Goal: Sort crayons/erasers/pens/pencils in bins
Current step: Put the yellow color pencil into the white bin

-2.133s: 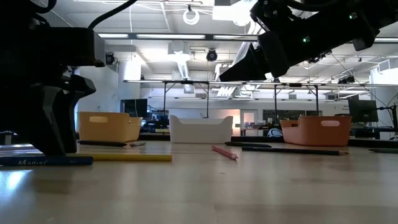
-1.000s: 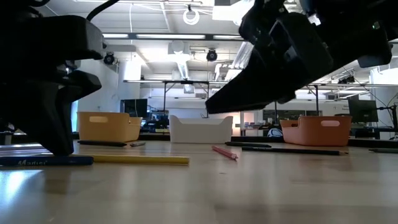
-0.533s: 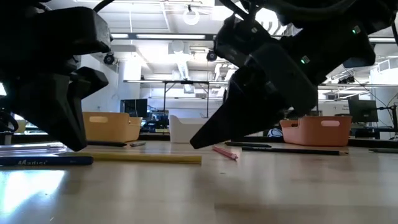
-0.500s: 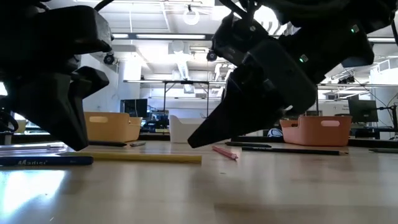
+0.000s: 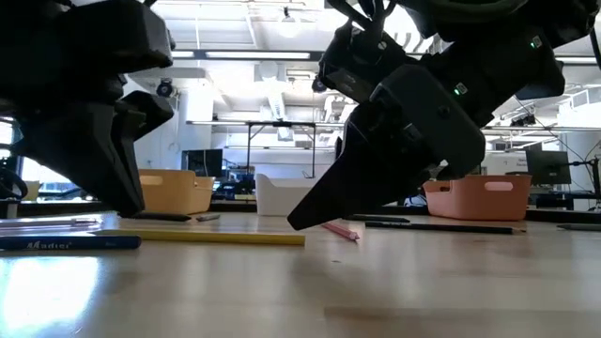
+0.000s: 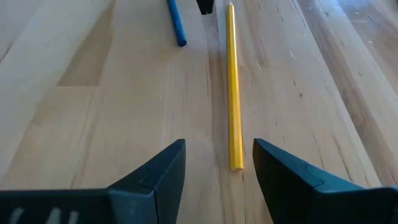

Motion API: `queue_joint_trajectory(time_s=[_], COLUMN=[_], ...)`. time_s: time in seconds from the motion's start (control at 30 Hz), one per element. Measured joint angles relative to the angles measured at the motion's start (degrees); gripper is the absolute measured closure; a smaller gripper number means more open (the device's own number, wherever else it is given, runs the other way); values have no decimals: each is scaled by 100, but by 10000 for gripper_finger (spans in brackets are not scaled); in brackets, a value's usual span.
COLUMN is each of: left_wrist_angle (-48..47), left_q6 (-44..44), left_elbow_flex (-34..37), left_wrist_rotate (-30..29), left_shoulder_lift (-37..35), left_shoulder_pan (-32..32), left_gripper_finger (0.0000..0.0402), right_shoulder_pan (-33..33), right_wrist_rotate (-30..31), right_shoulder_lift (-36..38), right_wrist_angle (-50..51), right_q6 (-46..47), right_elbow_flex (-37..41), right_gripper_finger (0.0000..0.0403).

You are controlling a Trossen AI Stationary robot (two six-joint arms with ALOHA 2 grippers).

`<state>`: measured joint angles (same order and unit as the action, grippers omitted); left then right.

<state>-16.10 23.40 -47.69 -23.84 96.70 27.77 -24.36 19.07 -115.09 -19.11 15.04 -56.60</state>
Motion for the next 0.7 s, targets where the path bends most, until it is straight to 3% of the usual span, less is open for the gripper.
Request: queue_joint_trajectory(time_s=[0.17, 0.43, 0.7], left_wrist_angle=[162, 2081, 3035], left_q6=[-215, -306, -173], left_elbow_flex=[112, 1350, 2249], left_wrist_rotate=[-110, -118, -406], left_shoulder_lift=[-164, -800, -1885], left_shoulder_pan=[-2, -42, -22], left_gripper_finger=[401, 401, 401], right_shoulder_pan=[0, 73, 86], right_wrist_rotate=[0, 94, 125], right_shoulder_lift=[0, 2, 4], right_wrist_angle=[-19, 142, 1386], right_q6=[-3, -112, -89], right_elbow_flex=[0, -266, -861], right_gripper_finger=[222, 222, 204])
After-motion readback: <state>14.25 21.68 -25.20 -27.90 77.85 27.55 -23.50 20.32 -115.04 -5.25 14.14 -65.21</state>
